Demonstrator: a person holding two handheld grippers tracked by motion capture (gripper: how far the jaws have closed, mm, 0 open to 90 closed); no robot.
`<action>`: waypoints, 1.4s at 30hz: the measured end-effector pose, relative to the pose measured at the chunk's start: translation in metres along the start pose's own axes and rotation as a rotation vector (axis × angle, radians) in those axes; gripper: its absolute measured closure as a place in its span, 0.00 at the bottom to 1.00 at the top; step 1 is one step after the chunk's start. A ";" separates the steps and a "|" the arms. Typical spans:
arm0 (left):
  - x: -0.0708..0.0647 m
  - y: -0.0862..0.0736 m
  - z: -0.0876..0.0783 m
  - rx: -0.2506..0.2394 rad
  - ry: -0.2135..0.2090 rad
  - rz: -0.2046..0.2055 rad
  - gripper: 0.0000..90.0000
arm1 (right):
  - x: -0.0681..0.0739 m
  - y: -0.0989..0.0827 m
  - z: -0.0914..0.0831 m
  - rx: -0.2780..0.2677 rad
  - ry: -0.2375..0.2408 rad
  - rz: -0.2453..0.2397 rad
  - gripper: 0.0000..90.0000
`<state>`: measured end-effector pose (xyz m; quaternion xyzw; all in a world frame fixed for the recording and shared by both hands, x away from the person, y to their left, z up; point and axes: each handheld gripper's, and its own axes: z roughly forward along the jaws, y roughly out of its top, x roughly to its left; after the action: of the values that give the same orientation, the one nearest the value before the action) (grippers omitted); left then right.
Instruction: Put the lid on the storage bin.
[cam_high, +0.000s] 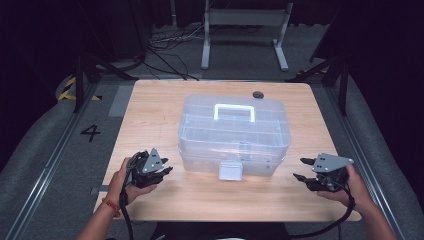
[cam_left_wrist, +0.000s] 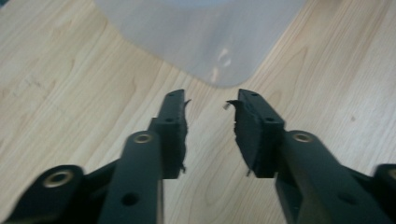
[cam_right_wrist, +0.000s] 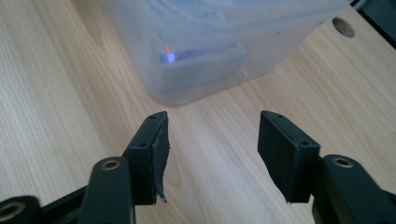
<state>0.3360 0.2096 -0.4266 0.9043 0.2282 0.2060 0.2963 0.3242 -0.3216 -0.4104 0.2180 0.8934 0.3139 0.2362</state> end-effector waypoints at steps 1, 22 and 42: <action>0.000 -0.002 0.001 0.019 0.011 0.004 0.64 | 0.000 -0.003 0.000 0.002 -0.001 0.007 0.47; 0.008 -0.068 0.007 0.037 -0.042 -0.201 0.19 | -0.015 -0.101 0.014 -0.014 -0.021 0.348 0.26; 0.009 -0.083 0.008 -0.027 -0.045 -0.334 0.16 | -0.018 -0.107 0.017 -0.030 -0.018 0.420 0.21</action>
<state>0.3236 0.2706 -0.4826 0.8541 0.3658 0.1367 0.3435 0.3221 -0.3990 -0.4876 0.3987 0.8214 0.3676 0.1768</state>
